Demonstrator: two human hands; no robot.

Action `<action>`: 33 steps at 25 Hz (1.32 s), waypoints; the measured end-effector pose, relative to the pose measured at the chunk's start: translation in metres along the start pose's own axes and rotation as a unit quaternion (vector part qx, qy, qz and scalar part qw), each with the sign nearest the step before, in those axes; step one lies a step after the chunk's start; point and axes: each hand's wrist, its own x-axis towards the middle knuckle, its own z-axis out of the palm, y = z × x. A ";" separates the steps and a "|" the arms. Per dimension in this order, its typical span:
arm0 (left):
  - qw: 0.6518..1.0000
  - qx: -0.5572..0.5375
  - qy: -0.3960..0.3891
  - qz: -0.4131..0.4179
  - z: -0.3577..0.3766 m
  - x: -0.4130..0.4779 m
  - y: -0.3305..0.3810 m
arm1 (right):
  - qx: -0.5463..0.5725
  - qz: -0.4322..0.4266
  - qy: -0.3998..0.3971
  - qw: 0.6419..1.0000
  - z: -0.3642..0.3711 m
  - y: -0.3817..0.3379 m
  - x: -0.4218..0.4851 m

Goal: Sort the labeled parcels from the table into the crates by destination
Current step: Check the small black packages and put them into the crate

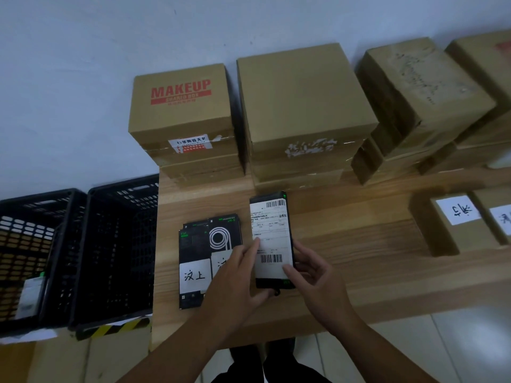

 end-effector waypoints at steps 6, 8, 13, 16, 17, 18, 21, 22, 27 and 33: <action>0.999 -0.001 0.041 0.002 -0.029 -0.027 -0.008 | 0.033 0.004 -0.002 0.999 0.009 -0.005 0.007; 0.998 0.021 0.065 -0.011 -0.043 -0.043 -0.022 | 0.034 0.004 -0.022 0.999 0.026 -0.011 0.009; 0.984 0.019 0.143 -0.108 -0.072 -0.094 -0.063 | 0.006 0.005 -0.109 0.994 0.085 -0.021 0.005; 0.972 0.012 0.179 -0.151 -0.085 -0.143 -0.093 | -0.025 0.013 -0.147 0.989 0.128 -0.022 -0.005; 0.966 0.008 0.192 -0.172 -0.090 -0.163 -0.104 | -0.041 0.012 -0.164 0.986 0.147 -0.020 -0.010; 0.960 0.003 0.204 -0.193 -0.093 -0.183 -0.115 | -0.058 0.010 -0.185 0.981 0.163 -0.018 -0.016; 0.939 -0.010 0.234 -0.252 -0.100 -0.240 -0.142 | -0.096 0.017 -0.246 0.964 0.212 -0.014 -0.037; 0.930 -0.013 0.246 -0.272 -0.103 -0.262 -0.152 | -0.110 0.016 -0.265 0.958 0.231 -0.011 -0.045; 0.889 -0.012 0.301 -0.344 -0.114 -0.351 -0.196 | -0.124 0.031 -0.331 0.935 0.325 0.004 -0.080; 0.855 -0.017 0.340 -0.391 -0.125 -0.411 -0.238 | -0.129 0.046 -0.380 0.915 0.414 0.024 -0.103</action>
